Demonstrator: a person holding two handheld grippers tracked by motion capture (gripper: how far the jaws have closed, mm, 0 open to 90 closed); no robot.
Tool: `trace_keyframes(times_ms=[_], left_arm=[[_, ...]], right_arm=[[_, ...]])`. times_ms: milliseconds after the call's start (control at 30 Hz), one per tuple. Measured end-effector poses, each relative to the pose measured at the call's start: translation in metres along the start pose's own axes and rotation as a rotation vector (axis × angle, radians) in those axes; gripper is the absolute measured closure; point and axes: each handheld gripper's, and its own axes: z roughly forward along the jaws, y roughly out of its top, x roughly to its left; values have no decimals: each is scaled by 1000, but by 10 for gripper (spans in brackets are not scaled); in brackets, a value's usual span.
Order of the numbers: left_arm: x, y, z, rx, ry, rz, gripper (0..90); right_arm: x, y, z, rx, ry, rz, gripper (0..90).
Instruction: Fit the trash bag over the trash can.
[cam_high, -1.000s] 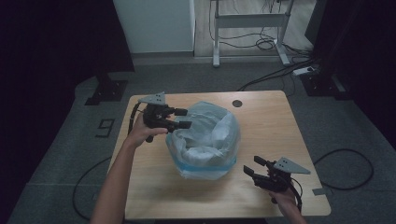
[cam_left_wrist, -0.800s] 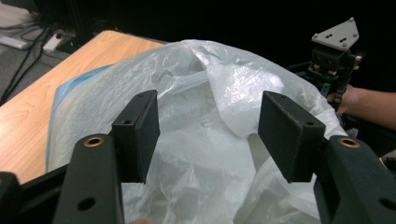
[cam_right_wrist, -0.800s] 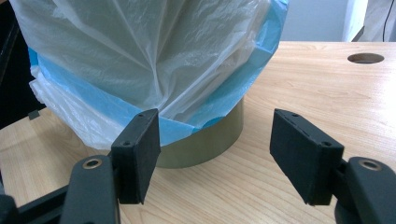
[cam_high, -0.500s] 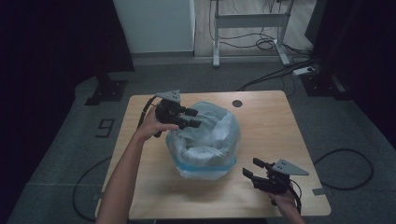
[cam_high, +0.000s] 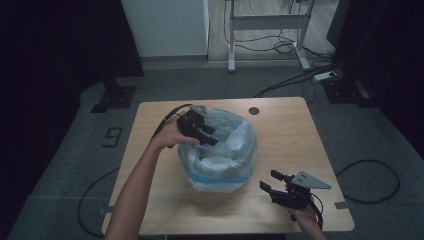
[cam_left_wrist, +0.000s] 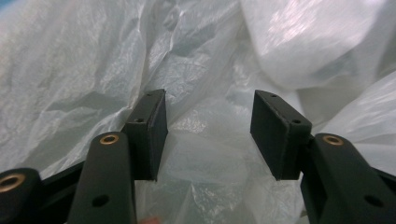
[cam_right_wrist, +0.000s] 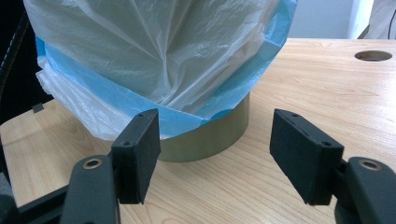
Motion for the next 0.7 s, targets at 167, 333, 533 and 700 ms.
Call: trace_keyframes(times_ms=[167,333,533,700], left_arm=[[-4,7,7,80,32,22,463],[-5,7,9,110,48,15,451],[-8,9,-6,-4,40,24,426],[-9,11,-19,-97,28,27,418]], right_arm=[[0,0,0,-1,-1,0,328],[0,0,0,4,-1,-2,328],[0,0,-1,-2,-2,1,328],[0,0,0,-1,-1,1,328]])
